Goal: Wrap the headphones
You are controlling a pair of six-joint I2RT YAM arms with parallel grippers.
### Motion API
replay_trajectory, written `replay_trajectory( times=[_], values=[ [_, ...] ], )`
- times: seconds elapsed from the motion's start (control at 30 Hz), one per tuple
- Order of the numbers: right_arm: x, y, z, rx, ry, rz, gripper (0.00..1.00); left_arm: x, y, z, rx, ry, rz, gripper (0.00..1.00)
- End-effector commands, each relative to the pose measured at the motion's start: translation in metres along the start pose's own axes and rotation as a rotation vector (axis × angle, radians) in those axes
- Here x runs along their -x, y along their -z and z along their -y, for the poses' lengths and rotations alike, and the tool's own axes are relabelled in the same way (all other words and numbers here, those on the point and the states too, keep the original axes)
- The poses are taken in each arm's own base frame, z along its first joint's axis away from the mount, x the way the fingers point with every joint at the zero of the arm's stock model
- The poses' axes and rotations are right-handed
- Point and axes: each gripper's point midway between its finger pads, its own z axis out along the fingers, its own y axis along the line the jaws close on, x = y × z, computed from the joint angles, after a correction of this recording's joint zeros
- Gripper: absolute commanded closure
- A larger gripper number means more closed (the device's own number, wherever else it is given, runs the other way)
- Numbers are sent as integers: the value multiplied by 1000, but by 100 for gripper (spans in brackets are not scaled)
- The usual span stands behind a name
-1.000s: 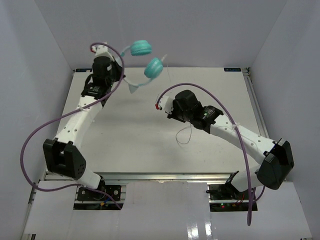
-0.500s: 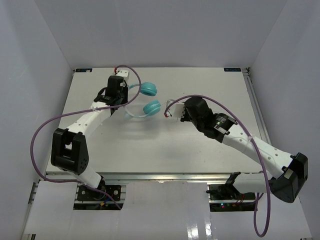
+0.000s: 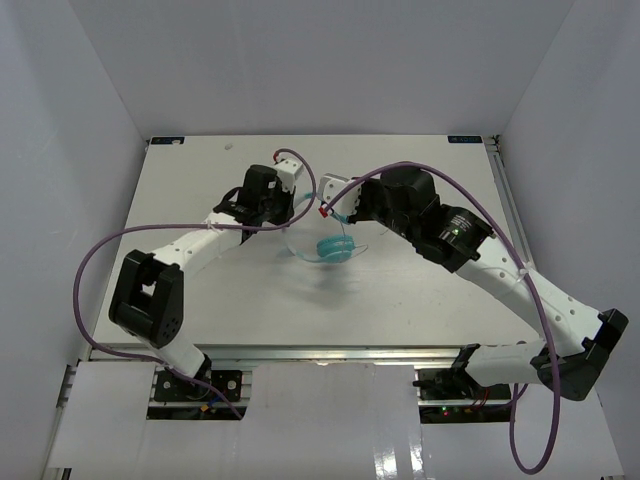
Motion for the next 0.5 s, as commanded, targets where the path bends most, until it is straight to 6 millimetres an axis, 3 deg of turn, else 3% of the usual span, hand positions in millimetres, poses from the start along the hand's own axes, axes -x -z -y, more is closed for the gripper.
replay_trajectory(
  times=[0.0,0.3,0.47],
  values=[
    [8,6,18,-69,35,70,92,47,20,42,-156,-19,196,100],
    [-20,-20,44,-88,-154,131,92,49,70,108,-356,-77,311,100],
    [-40,-41,29,-47,-227,139,92,49,89,134,-430,-67,356,100]
  ],
)
